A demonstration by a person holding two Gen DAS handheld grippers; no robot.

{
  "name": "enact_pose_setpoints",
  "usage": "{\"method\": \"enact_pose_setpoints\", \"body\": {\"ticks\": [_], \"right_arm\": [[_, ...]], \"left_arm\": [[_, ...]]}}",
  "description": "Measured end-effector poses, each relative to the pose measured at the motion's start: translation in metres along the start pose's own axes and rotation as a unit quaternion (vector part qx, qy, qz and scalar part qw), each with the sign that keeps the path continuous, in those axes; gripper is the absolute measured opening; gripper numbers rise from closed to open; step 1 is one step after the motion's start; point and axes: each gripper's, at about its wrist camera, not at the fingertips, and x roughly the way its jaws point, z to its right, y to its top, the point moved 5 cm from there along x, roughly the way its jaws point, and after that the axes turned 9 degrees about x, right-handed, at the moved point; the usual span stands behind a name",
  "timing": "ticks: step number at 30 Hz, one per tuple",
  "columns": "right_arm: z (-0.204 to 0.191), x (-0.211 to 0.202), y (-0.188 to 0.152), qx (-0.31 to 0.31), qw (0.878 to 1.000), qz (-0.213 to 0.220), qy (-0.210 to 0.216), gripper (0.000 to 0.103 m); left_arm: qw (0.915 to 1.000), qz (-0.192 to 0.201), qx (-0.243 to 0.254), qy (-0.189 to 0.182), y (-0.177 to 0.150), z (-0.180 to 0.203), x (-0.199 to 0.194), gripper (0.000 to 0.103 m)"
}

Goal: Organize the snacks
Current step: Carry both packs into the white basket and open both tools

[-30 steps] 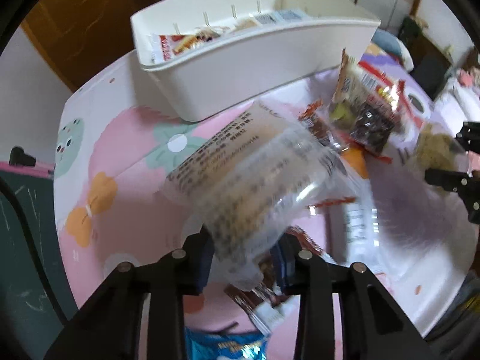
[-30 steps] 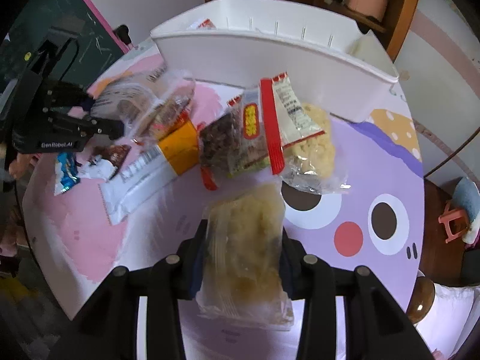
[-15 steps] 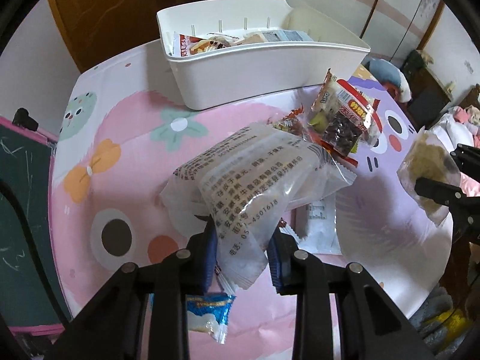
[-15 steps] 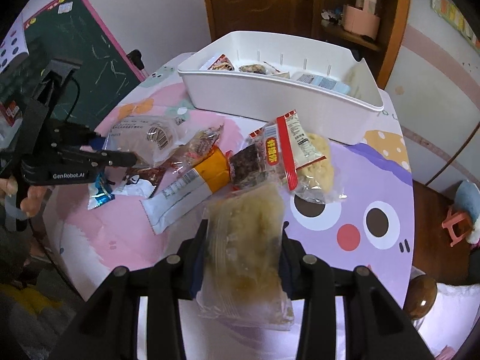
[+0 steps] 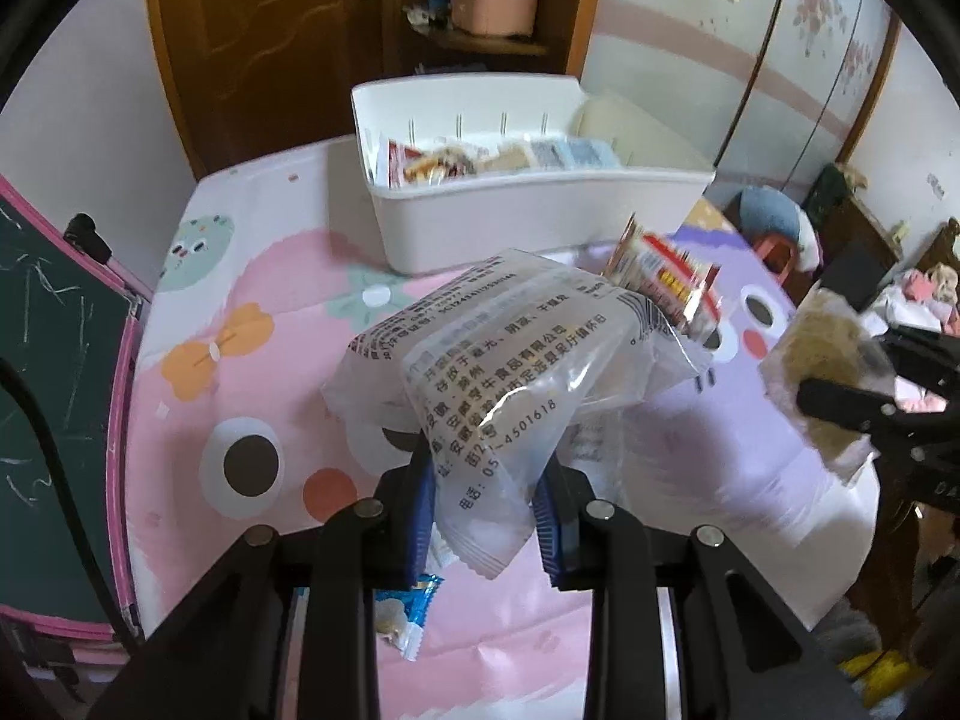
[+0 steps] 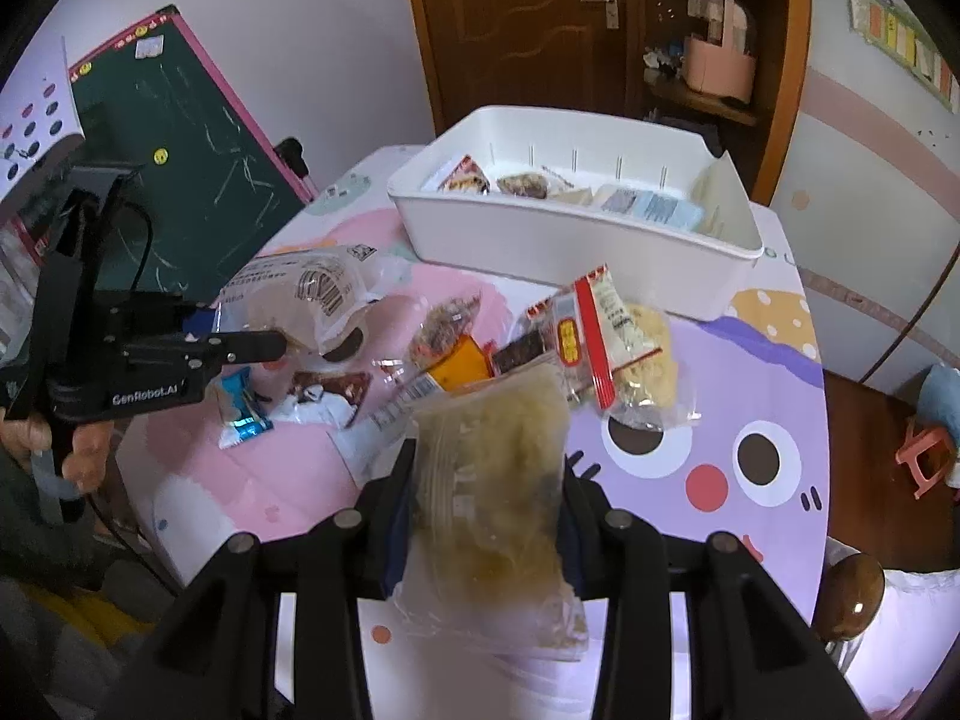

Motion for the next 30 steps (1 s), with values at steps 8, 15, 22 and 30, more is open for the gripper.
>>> {"method": "enact_pose_setpoints", "body": {"ticks": [8, 15, 22, 30], "right_arm": [[-0.002, -0.031, 0.041, 0.020, 0.998, 0.051, -0.001, 0.039], [0.005, -0.070, 0.111, 0.048, 0.991, 0.122, -0.013, 0.039], [0.023, -0.095, 0.186, 0.095, 0.979, 0.177, -0.025, 0.039], [0.048, -0.076, 0.237, 0.135, 0.971, 0.193, -0.037, 0.039]], "left_arm": [[0.9980, 0.058, 0.001, 0.026, 0.054, 0.003, -0.050, 0.027], [0.9938, 0.101, 0.003, 0.046, 0.123, 0.000, -0.082, 0.027], [0.9861, 0.148, 0.015, 0.074, 0.191, 0.001, -0.099, 0.027], [0.9822, 0.148, 0.009, 0.114, 0.246, -0.012, -0.067, 0.028]]}}
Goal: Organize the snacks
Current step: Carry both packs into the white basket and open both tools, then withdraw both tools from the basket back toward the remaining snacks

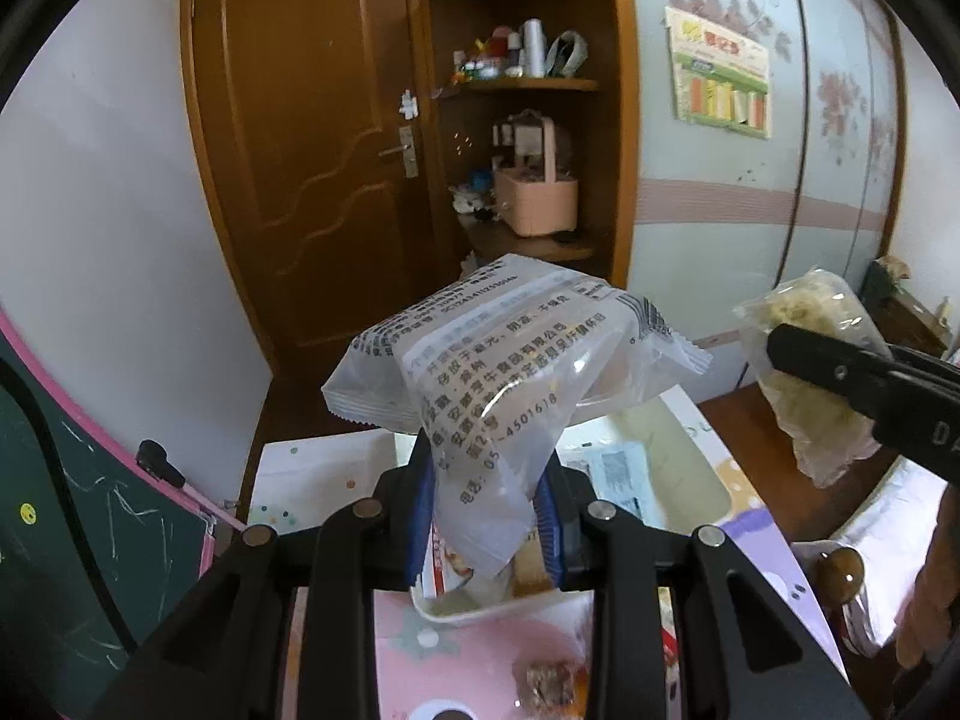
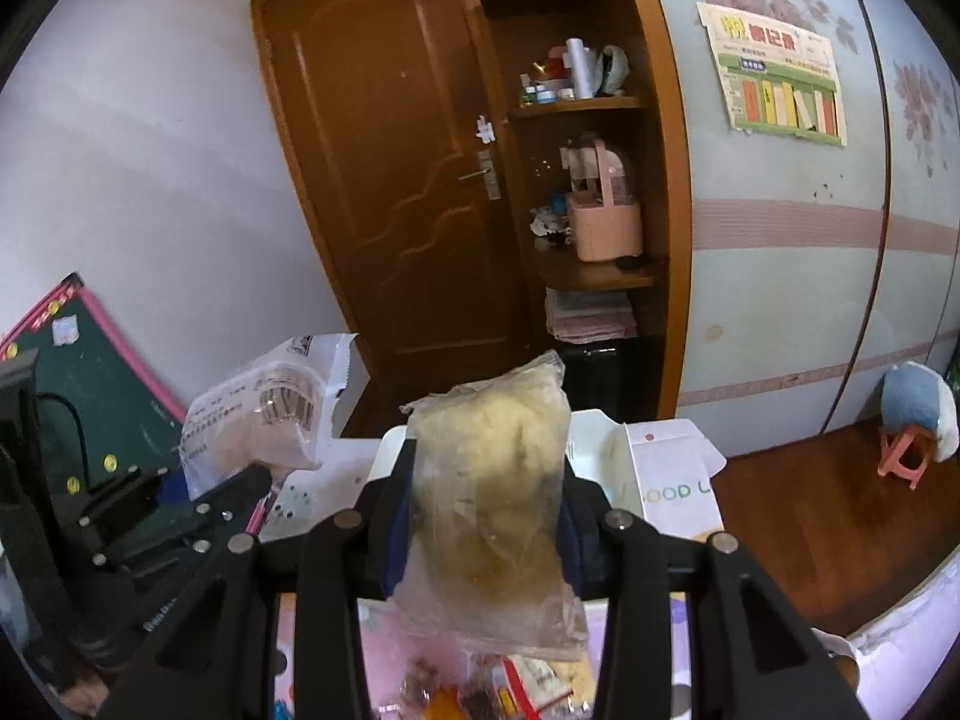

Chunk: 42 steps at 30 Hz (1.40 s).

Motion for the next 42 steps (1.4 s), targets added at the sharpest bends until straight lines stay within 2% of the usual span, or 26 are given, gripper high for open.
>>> {"method": "enact_pose_setpoints", "body": {"ticks": [3, 4, 5, 6, 12, 14, 15, 16, 17, 18, 19, 24, 33, 42], "right_arm": [[0.005, 0.021, 0.001, 0.005, 1.000, -0.009, -0.010, 0.039], [0.006, 0.028, 0.000, 0.006, 1.000, -0.014, -0.011, 0.039], [0.008, 0.036, -0.001, 0.007, 1.000, -0.018, -0.015, 0.039], [0.010, 0.044, -0.002, 0.007, 1.000, -0.022, -0.019, 0.039], [0.021, 0.095, -0.016, 0.006, 0.997, -0.059, -0.048, 0.039], [0.023, 0.109, -0.020, 0.005, 0.996, -0.072, -0.055, 0.040], [0.025, 0.116, -0.023, 0.006, 0.995, -0.080, -0.056, 0.041], [0.026, 0.121, -0.025, 0.007, 0.995, -0.086, -0.055, 0.041], [0.027, 0.127, -0.026, 0.007, 0.994, -0.092, -0.054, 0.041], [0.028, 0.132, -0.029, 0.005, 0.994, -0.098, -0.057, 0.042], [0.030, 0.136, -0.031, 0.005, 0.993, -0.101, -0.061, 0.044], [0.034, 0.140, -0.038, 0.001, 0.993, -0.097, -0.072, 0.058], [0.029, 0.133, -0.043, -0.005, 0.991, -0.108, -0.074, 0.058], [0.018, 0.101, -0.046, -0.016, 0.992, -0.106, -0.065, 0.058]], "left_arm": [[0.9999, -0.008, -0.014, -0.001, 0.004, -0.002, 0.027, 0.027], [0.9999, -0.010, -0.014, 0.003, 0.004, -0.001, 0.035, 0.022], [0.9998, -0.013, -0.014, 0.005, 0.004, -0.001, 0.042, 0.006], [0.9997, -0.019, -0.015, 0.004, 0.003, 0.000, 0.051, 0.001], [0.9987, -0.047, -0.015, 0.012, -0.006, 0.005, 0.101, 0.002], [0.9980, -0.061, -0.018, 0.007, -0.011, 0.006, 0.115, 0.013], [0.9974, -0.069, -0.021, 0.001, -0.014, 0.007, 0.122, 0.028], [0.9970, -0.074, -0.023, 0.001, -0.017, 0.006, 0.127, 0.050], [0.9968, -0.076, -0.024, 0.004, -0.020, 0.005, 0.130, 0.061], [0.9970, -0.073, -0.024, 0.009, -0.022, 0.004, 0.132, 0.079], [0.9975, -0.066, -0.021, 0.018, -0.024, 0.003, 0.133, 0.085], [0.9970, -0.073, -0.009, 0.021, -0.036, 0.001, 0.137, 0.085], [0.9960, -0.084, -0.025, 0.014, -0.049, -0.007, 0.126, 0.085], [0.9964, -0.078, -0.023, 0.024, -0.049, -0.011, 0.093, 0.085]]}}
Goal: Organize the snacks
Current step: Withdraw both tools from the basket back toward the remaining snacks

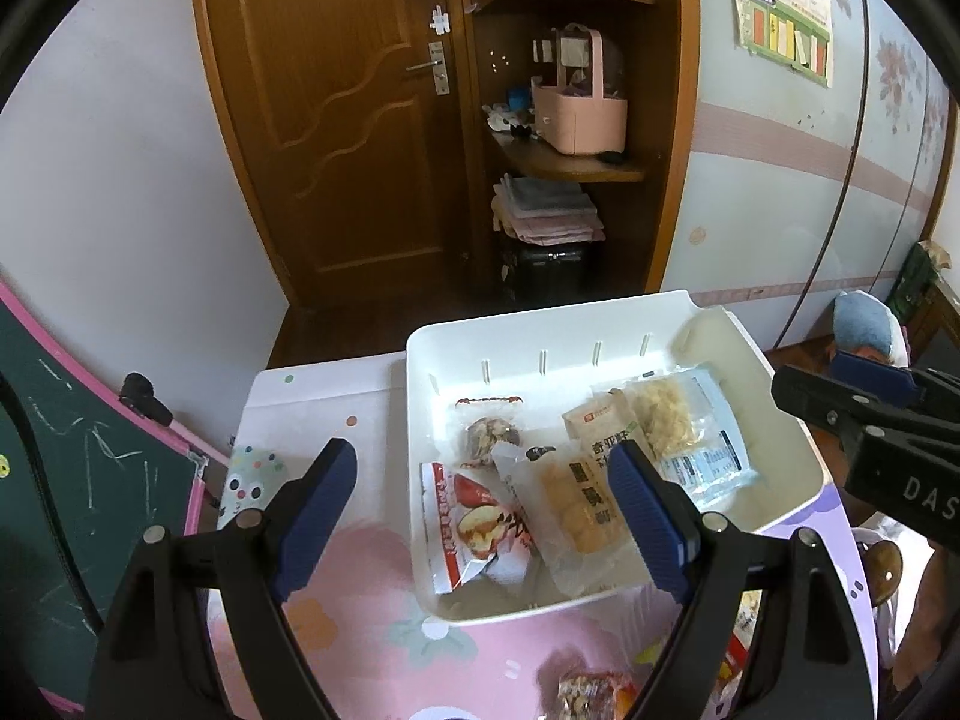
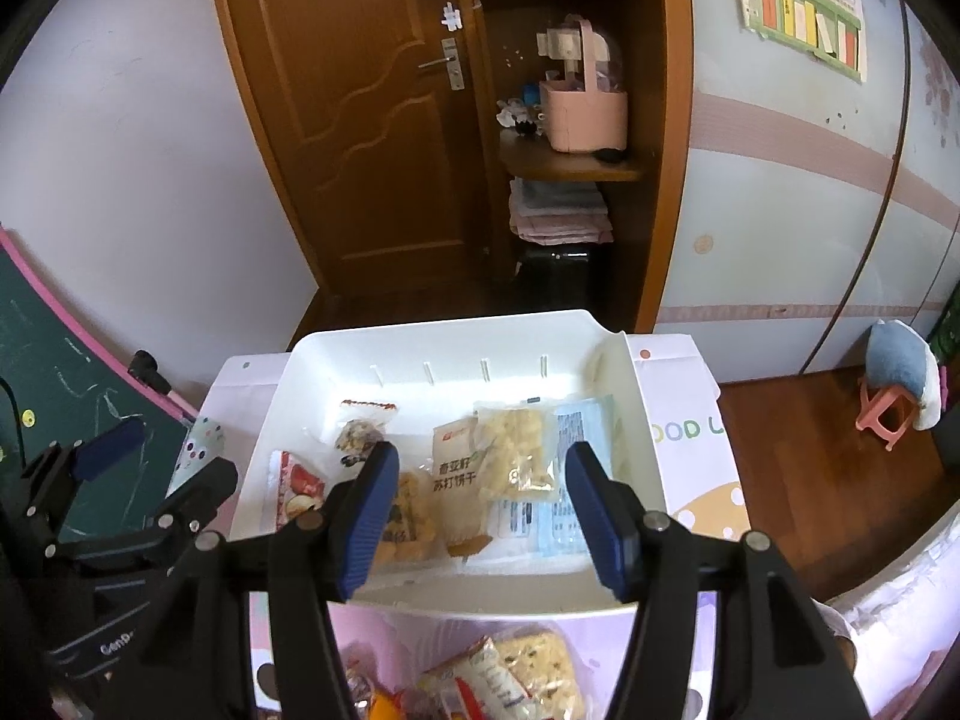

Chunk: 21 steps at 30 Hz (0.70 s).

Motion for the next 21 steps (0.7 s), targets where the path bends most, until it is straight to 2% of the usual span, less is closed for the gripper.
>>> {"method": "enact_pose_setpoints", "body": {"ticks": [7, 21], "right_arm": [[-0.005, -0.040, -0.010, -0.011, 1.000, 0.015, -0.003, 0.058], [-0.026, -0.143, -0.038, -0.046, 0.997, 0.059, 0.008, 0.058]], "left_arm": [[1.0000, 0.007, -0.002, 0.001, -0.008, -0.005, -0.040, 0.085], [0.9979, 0.060, 0.024, 0.012, -0.029, -0.007, -0.157, 0.090]]}}
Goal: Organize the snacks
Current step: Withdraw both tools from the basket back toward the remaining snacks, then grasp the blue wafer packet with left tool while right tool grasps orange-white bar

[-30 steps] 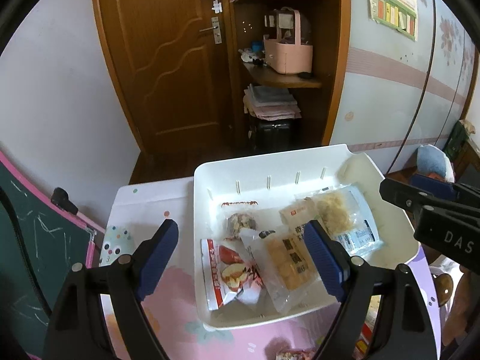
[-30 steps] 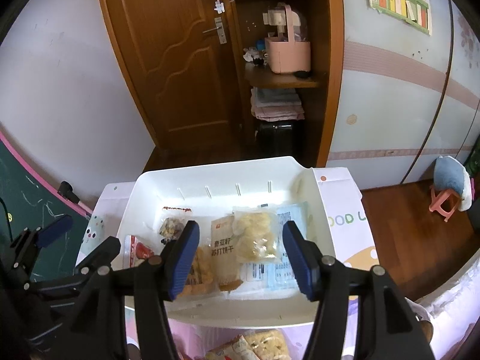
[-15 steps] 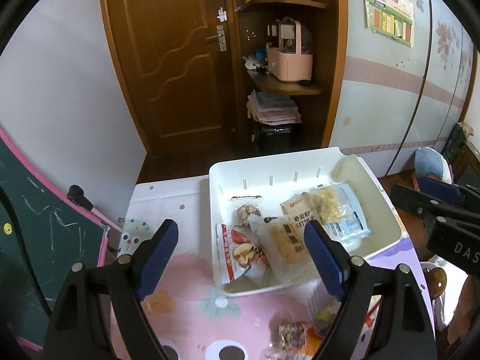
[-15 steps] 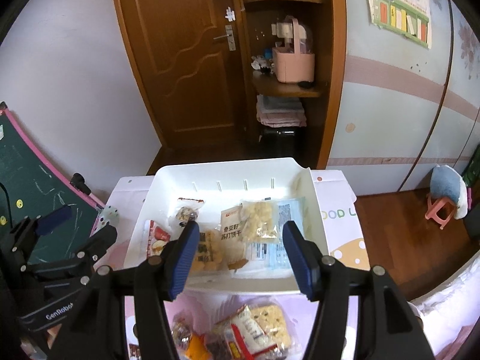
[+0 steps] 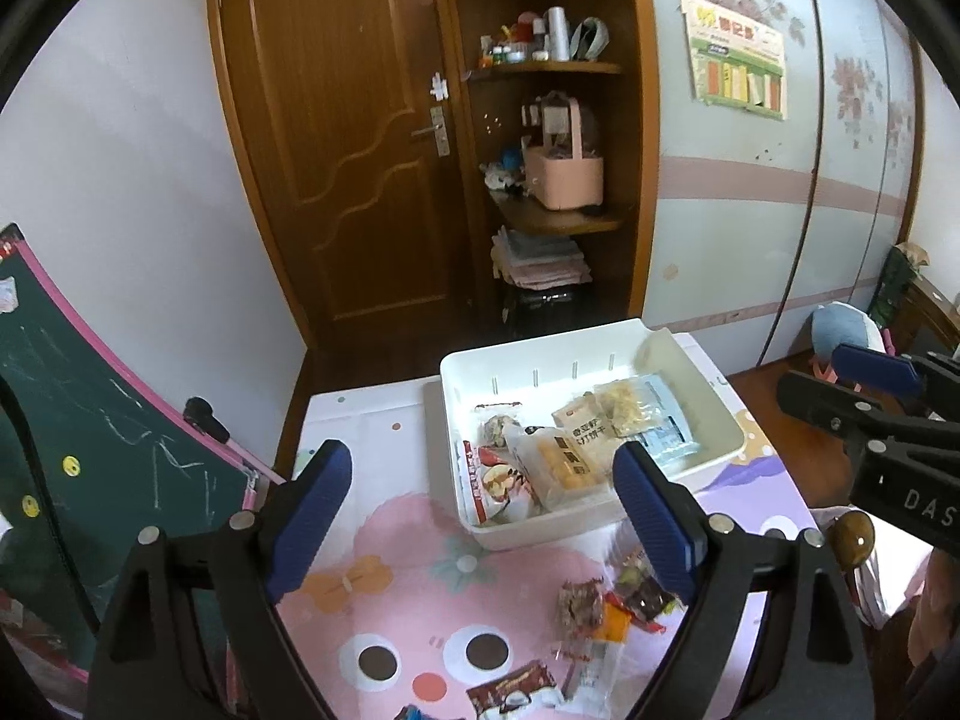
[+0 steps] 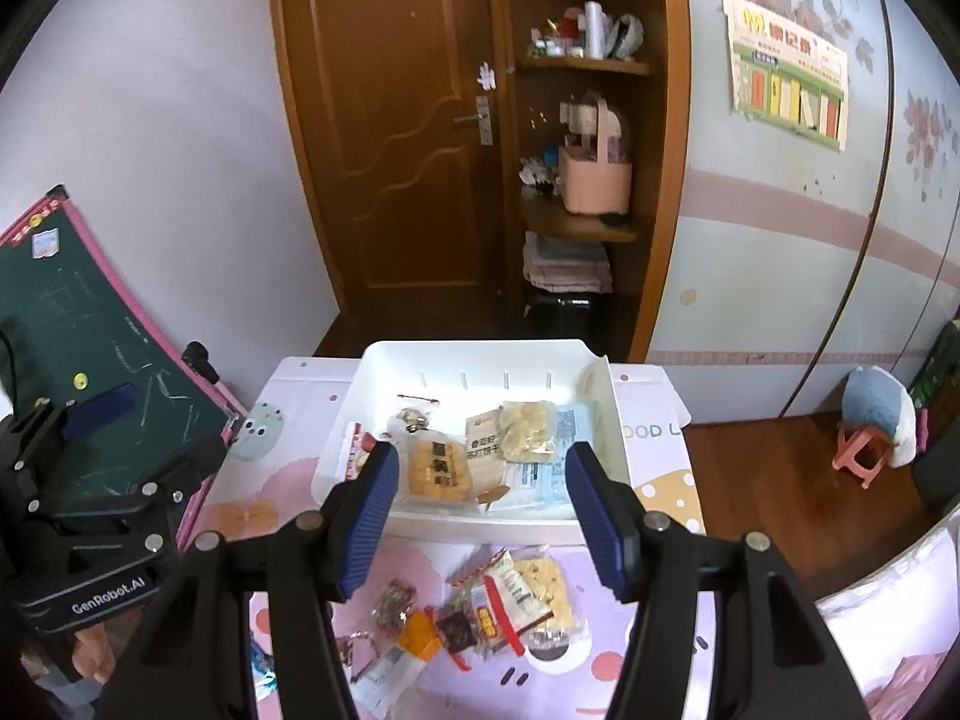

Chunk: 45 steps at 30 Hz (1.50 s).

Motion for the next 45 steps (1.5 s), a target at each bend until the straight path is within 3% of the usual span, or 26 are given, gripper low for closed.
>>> {"method": "enact_pose_setpoints", "body": {"ticks": [10, 15, 20, 27, 33, 40, 45], "right_arm": [[-0.030, -0.044, -0.024, -0.039, 0.999, 0.013, 0.026, 0.062], [-0.042, -0.047, -0.042, -0.051, 0.998, 0.004, 0.036, 0.063], [-0.047, -0.039, -0.065, -0.049, 0.998, -0.020, 0.046, 0.063], [-0.054, -0.020, -0.102, -0.045, 0.998, -0.032, 0.026, 0.063], [-0.061, -0.011, -0.129, -0.049, 0.999, -0.022, 0.007, 0.063], [-0.064, 0.023, -0.161, -0.053, 0.996, -0.074, 0.013, 0.063], [-0.058, 0.057, -0.193, -0.025, 0.991, -0.131, 0.023, 0.063]], "left_arm": [[0.9998, 0.012, 0.010, -0.009, -0.027, 0.000, -0.058, 0.093], [0.9998, 0.005, 0.003, -0.018, -0.049, -0.006, -0.070, 0.093], [0.9999, 0.005, -0.010, -0.001, -0.078, -0.017, -0.075, 0.094], [0.9976, -0.019, -0.063, 0.020, -0.125, -0.044, -0.054, 0.094], [0.9885, -0.058, -0.133, 0.042, -0.182, -0.072, -0.027, 0.094], [0.9721, -0.135, -0.183, 0.059, -0.259, -0.092, 0.013, 0.094], [0.9645, -0.167, -0.199, 0.049, -0.287, -0.092, 0.034, 0.094]]}}
